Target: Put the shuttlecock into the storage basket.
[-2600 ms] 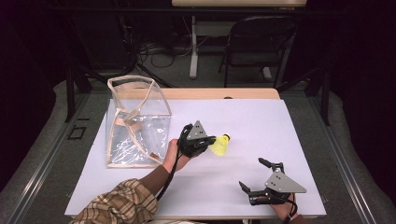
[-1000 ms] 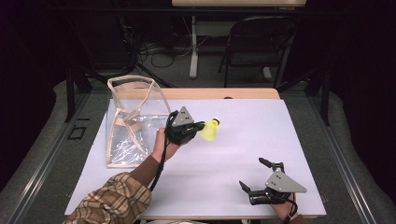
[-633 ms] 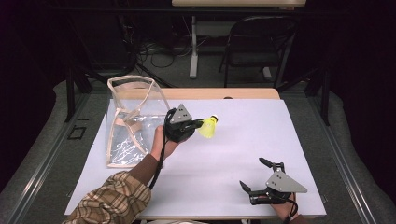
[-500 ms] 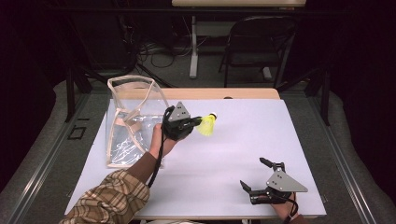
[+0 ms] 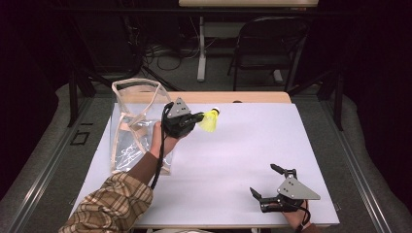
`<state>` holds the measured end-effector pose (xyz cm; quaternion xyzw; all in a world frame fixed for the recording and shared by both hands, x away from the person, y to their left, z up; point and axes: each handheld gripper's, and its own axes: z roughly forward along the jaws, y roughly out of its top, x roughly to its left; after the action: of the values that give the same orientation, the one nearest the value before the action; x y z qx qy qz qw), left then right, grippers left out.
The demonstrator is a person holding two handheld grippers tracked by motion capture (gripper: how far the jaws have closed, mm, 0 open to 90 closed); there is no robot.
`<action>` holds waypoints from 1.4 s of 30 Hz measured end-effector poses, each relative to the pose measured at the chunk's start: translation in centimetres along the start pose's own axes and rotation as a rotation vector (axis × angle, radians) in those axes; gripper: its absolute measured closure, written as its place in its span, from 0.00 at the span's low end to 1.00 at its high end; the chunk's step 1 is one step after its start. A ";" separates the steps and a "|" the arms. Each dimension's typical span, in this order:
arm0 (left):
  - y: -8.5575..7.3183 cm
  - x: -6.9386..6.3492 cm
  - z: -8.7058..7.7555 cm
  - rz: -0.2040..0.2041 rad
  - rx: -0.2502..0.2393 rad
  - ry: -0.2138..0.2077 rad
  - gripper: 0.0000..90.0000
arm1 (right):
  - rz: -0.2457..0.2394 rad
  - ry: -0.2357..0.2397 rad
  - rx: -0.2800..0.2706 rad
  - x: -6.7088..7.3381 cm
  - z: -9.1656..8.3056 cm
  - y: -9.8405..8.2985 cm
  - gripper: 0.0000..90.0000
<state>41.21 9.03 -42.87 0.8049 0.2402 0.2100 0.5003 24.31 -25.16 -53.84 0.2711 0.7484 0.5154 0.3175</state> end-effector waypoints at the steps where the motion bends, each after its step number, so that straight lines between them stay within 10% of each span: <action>1: 0.1 0.1 -0.1 -0.003 -0.004 0.000 1.00 | 0.000 0.000 0.000 0.0 0.0 0.0 0.01; 42: 1.6 3.4 -2.1 -0.025 -0.032 0.074 1.00 | 0.012 -0.008 0.005 -0.2 -0.1 -0.1 0.01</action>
<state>42.95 11.94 -40.23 0.7854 0.2650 0.2372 0.5066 24.37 -25.37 -53.87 0.2784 0.7468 0.5143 0.3166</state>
